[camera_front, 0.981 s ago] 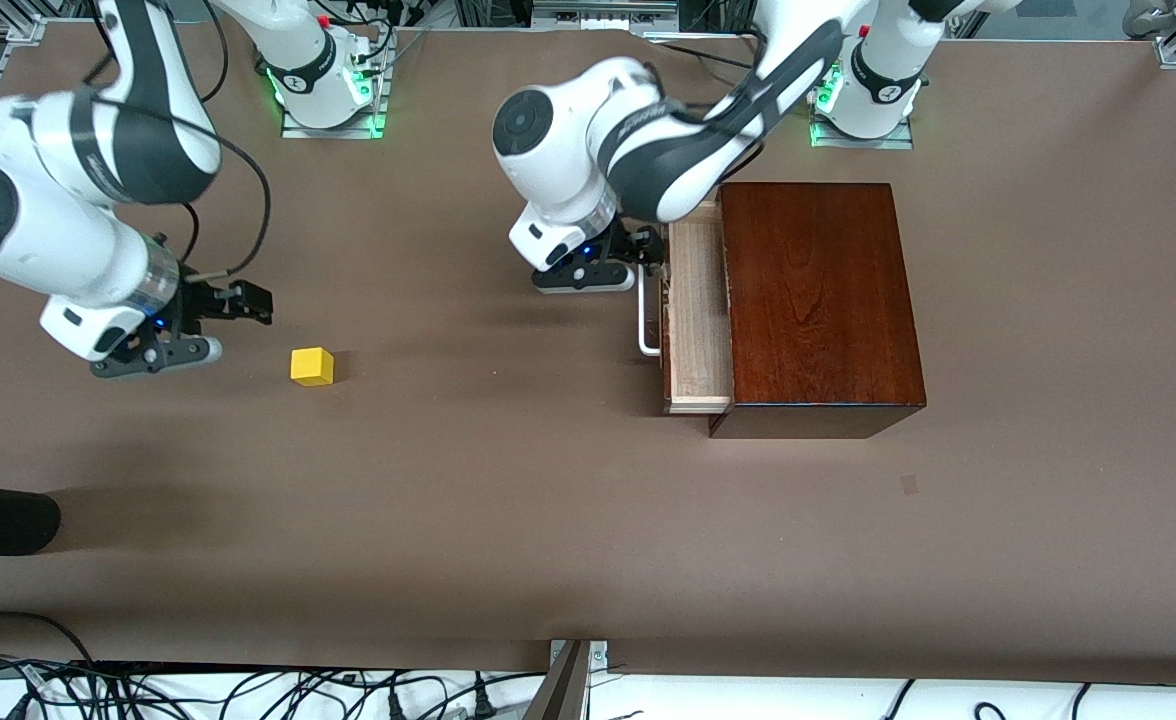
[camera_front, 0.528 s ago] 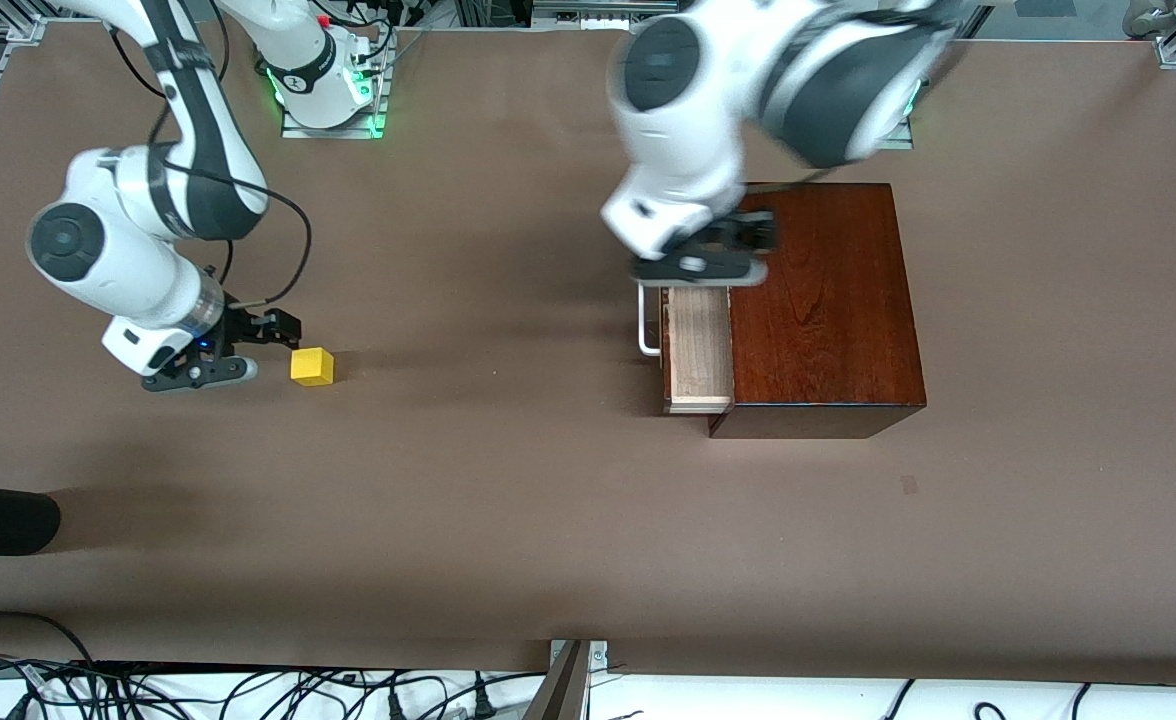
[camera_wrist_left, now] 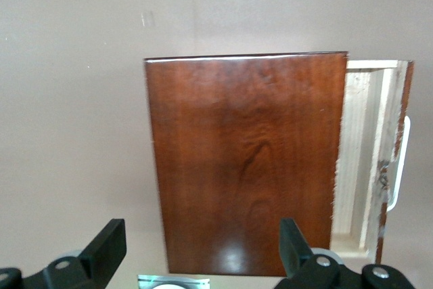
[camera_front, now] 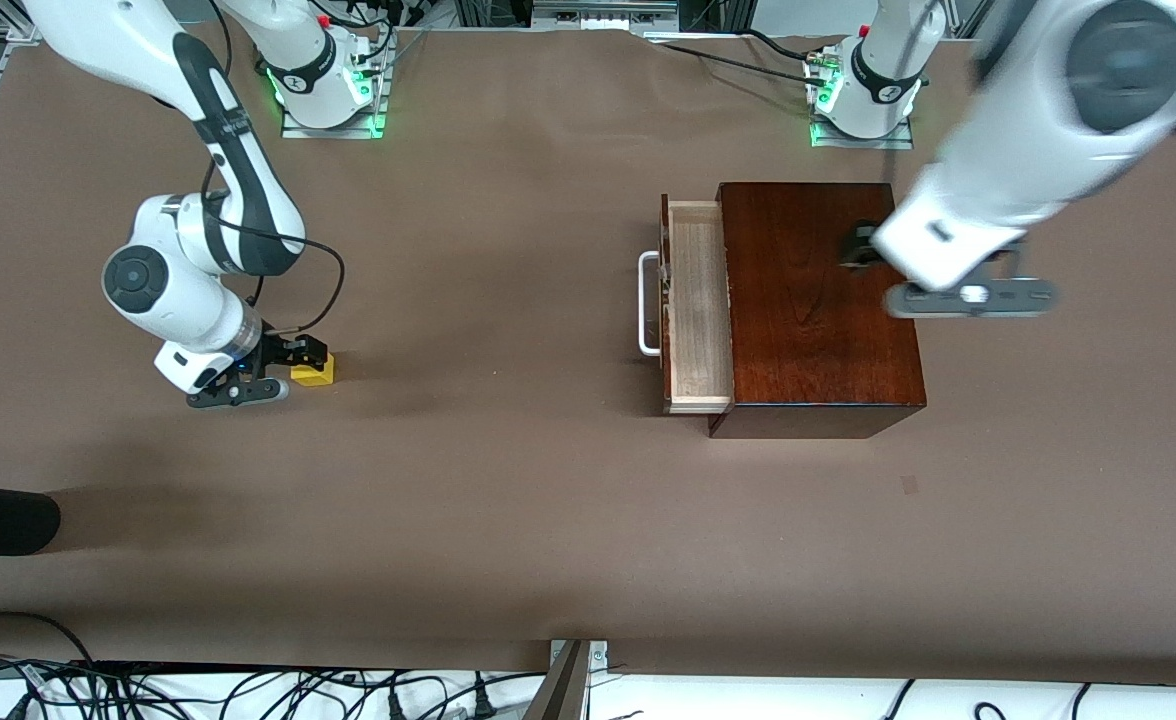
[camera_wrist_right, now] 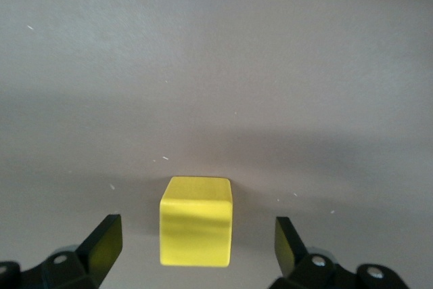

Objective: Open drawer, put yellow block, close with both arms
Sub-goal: 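Grasp the yellow cube with the right gripper while the left gripper withdraws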

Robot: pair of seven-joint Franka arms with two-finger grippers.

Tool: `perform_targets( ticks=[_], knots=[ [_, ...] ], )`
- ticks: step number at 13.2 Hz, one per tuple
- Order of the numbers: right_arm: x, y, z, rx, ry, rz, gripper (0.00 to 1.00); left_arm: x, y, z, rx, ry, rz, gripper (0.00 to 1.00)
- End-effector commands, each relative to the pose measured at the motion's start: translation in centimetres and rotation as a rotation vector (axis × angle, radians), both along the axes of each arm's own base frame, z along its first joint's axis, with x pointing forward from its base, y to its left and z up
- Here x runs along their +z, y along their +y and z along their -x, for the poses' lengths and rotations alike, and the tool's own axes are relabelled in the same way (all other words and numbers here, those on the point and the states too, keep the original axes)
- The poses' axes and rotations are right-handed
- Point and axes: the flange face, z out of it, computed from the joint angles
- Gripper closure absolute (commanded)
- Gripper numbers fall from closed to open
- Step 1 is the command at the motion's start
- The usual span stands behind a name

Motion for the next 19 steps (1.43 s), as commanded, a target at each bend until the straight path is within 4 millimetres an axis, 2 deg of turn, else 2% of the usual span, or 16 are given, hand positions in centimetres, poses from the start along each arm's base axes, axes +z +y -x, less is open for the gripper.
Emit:
perform_targets(
  ticks=[1,4,5,6,7,9,11,12,13,15,17,19],
  knots=[
    [-2.0,-0.3,1.2,-0.023,-0.015,-0.009,0.0,0.1,6.6,2.0,-0.08,-0.031,0.055,0.0],
    [-3.5,-0.3,1.7,-0.023,-0.028,-0.007,0.02,0.0,11.6,3.6,-0.05,-0.123,0.051,0.0],
    [-4.0,-0.2,1.9,-0.032,-0.023,-0.007,0.04,0.1,12.9,3.9,-0.028,-0.137,0.051,0.0],
    [-4.2,-0.1,1.9,-0.034,-0.02,-0.007,0.07,0.5,13.2,4.2,-0.023,-0.145,0.051,0.0],
    [-4.4,-0.2,2.0,-0.036,-0.017,-0.006,0.18,1.1,13.2,4.7,-0.028,-0.156,0.052,0.0],
    [-4.7,-0.2,2.1,-0.034,-0.009,-0.004,0.62,1.5,12.6,5.0,-0.039,-0.148,0.05,0.0],
    [-4.3,0.2,1.8,-0.024,-0.012,-0.006,0.98,1.8,11.5,4.8,-0.052,-0.143,0.037,0.0],
    [-3.2,0.7,1.3,-0.008,-0.031,-0.01,1.0,1.7,11.6,4.8,-0.049,-0.14,0.037,0.0],
    [-1.3,1.4,0.7,0.007,-0.05,-0.018,1.0,1.7,11.5,4.9,-0.05,-0.138,0.037,0.0],
    [3.4,3.8,-1.2,0.047,-0.066,-0.041,1.0,1.7,11.5,4.9,-0.05,-0.138,0.037,0.0],
    [8.5,4.9,-3.6,0.074,-0.055,-0.045,1.0,1.7,11.5,4.9,-0.052,-0.138,0.037,0.0],
    [13.7,8.2,-5.1,0.158,-0.002,-0.051,1.0,1.7,11.4,4.9,-0.053,-0.138,0.037,0.0]
  ],
)
